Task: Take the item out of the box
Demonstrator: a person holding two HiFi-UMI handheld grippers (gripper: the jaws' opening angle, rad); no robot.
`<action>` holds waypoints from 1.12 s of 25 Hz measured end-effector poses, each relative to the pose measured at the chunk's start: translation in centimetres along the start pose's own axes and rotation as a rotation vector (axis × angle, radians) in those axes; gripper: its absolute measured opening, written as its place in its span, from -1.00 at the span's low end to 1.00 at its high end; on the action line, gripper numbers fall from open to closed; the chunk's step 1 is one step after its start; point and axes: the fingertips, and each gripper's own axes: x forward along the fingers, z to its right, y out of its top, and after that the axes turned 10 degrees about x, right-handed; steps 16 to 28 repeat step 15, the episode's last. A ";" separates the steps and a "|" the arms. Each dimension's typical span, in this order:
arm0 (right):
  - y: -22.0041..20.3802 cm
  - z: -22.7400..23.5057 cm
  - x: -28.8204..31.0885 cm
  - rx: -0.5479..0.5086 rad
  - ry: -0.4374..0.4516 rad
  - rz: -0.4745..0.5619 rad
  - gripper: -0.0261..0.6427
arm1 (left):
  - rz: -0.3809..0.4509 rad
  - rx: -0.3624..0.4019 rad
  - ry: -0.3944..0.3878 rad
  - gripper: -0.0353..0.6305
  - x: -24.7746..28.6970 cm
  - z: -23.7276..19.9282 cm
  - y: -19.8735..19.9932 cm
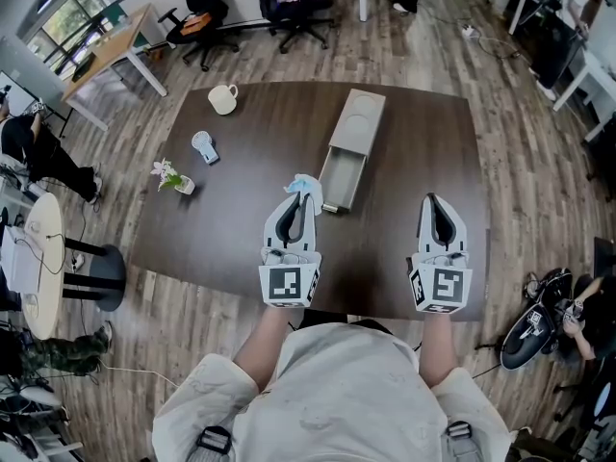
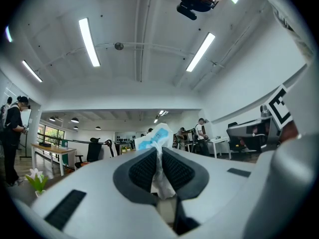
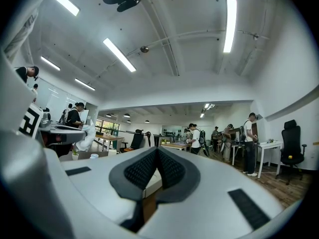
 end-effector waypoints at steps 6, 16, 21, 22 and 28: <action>0.0 -0.2 -0.1 -0.012 -0.003 -0.001 -0.92 | 0.003 -0.003 -0.012 -0.79 0.2 0.0 -0.2; -0.1 0.5 -1.0 -0.023 -0.026 -0.013 -0.92 | 0.005 -0.007 -0.033 -0.79 0.3 0.8 0.1; -0.1 0.5 -1.0 -0.023 -0.026 -0.013 -0.92 | 0.005 -0.007 -0.033 -0.79 0.3 0.8 0.1; -0.1 0.5 -1.0 -0.023 -0.026 -0.013 -0.92 | 0.005 -0.007 -0.033 -0.79 0.3 0.8 0.1; -0.1 0.5 -1.0 -0.023 -0.026 -0.013 -0.92 | 0.005 -0.007 -0.033 -0.79 0.3 0.8 0.1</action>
